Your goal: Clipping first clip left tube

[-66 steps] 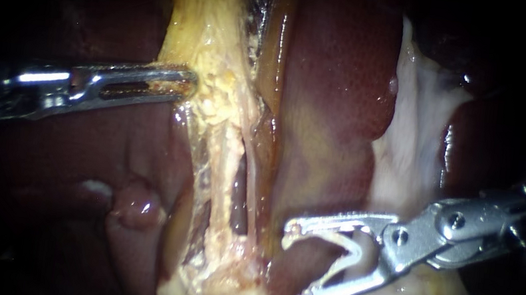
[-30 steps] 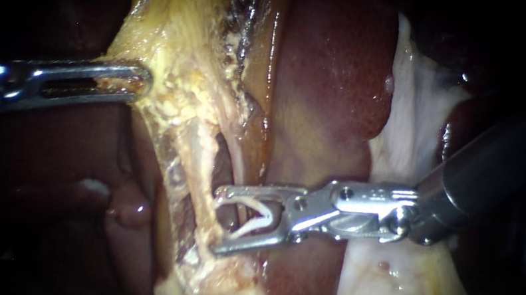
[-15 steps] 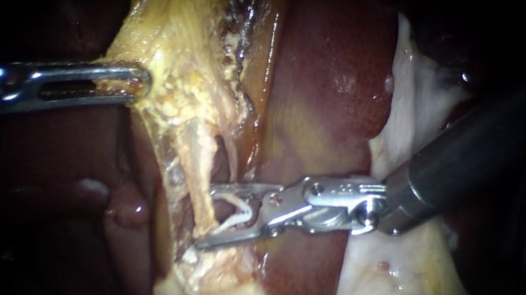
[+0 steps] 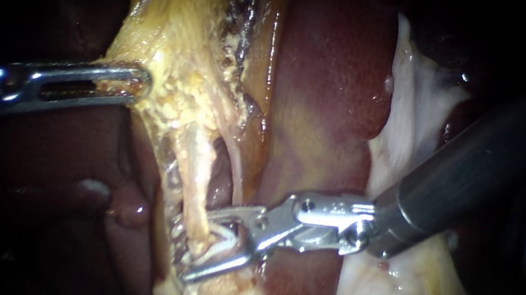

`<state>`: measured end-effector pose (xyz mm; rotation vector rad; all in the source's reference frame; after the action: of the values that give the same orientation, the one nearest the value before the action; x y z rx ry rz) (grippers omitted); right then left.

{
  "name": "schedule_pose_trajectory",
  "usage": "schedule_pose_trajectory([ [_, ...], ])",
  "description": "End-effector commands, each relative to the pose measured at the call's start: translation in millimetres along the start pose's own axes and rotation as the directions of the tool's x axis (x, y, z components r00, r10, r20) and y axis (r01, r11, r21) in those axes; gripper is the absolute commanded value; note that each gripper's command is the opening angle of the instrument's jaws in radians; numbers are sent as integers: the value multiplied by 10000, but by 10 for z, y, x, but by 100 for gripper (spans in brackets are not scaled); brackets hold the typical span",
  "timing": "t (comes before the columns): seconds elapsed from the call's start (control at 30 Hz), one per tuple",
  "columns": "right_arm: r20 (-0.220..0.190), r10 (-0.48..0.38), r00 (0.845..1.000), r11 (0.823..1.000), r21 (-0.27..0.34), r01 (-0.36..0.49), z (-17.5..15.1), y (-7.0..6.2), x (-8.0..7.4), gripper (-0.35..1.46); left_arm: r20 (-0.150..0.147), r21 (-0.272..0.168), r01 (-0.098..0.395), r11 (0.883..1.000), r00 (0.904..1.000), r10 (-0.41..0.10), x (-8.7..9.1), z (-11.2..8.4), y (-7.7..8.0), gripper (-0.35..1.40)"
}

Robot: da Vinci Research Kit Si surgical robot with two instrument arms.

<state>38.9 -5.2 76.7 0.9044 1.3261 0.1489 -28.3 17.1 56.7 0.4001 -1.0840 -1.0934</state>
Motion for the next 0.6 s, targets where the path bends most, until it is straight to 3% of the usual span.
schedule_pose_trajectory([
  [0.03,25,37,10000,10000,17,-37,2,2,-1,51,2,-2,1,10000,10000,-1,0,1,0,-35],
  [0.3,-5,367,9993,9993,-11,-367,4,7,-7,40,6,-7,-2,10000,10000,2,1,2,-1,-35],
  [0.37,-1,364,9993,9993,0,-364,1,7,-8,20,6,-7,-2,10000,10000,2,1,2,-1,-35],
  [0.43,-25,356,9994,9994,20,-356,-2,6,-11,-29,6,-7,-2,10000,10000,2,1,2,-1,-35],
  [0.6,31,420,9991,9990,-135,-420,-5,12,-14,-35,6,-6,-2,10000,10000,2,1,2,0,-35],
])
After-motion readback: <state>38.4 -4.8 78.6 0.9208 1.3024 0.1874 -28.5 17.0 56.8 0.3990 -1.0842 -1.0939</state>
